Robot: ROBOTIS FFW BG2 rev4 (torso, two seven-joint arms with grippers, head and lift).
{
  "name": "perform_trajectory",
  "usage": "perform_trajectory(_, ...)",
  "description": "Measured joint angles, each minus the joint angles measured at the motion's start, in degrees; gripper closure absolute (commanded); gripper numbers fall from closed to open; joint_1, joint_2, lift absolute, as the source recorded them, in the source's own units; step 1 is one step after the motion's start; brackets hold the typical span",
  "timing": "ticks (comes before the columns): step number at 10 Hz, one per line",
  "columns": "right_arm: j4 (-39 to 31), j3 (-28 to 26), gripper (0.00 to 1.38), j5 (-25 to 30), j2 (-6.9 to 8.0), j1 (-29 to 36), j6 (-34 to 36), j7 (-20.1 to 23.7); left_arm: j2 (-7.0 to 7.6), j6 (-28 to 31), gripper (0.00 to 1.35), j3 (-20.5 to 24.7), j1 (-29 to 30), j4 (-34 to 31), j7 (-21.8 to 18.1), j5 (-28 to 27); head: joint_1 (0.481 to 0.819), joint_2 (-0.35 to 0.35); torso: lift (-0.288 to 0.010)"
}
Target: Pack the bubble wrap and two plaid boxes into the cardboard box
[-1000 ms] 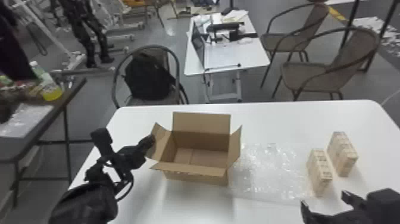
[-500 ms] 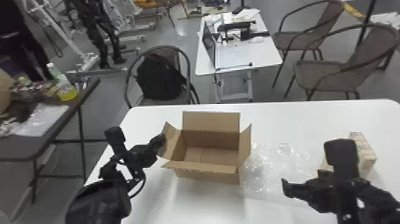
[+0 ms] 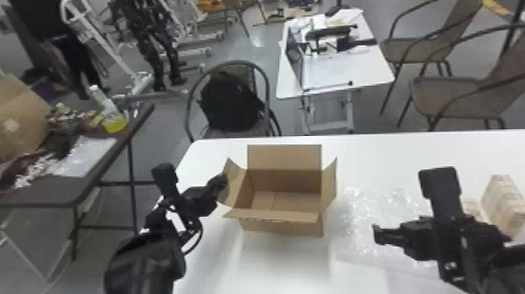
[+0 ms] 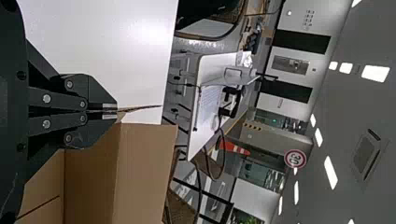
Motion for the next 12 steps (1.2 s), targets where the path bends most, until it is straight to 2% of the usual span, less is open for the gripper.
perform_trajectory(2, 4.99, 0.04, 0.14, -1.25, 0.36, -2.33, 0.01, -2.05, 0.03, 0.14, 1.22, 1.28, 0.44, -0.24, 0.00, -0.50, 0.695, 0.350, -0.050)
perform_trajectory(5, 15.26, 1.96, 0.14, -2.24, 0.48, -7.80, -2.47, -2.38, -0.11, 0.07, 1.22, 1.48, 0.61, -0.30, 0.01, -0.48, 0.695, 0.350, -0.050)
perform_trajectory(9, 25.16, 3.53, 0.17, -0.12, 0.48, -13.10, -2.84, -2.88, -0.42, -0.11, 1.22, 1.47, 0.70, -0.30, 0.00, -0.07, 0.695, 0.336, -0.050)
perform_trajectory(10, 26.16, 3.60, 0.26, 0.35, 0.48, -13.67, -2.48, -2.88, -0.49, -0.12, 1.22, 1.44, 0.70, -0.30, 0.02, -0.01, 0.695, 0.333, -0.050)
perform_trajectory(12, 26.86, 3.63, 0.78, 0.72, 0.48, -14.13, -1.66, -2.88, -0.59, -0.12, 1.22, 1.47, 0.74, -0.30, 0.04, 0.09, 0.695, 0.328, -0.050)
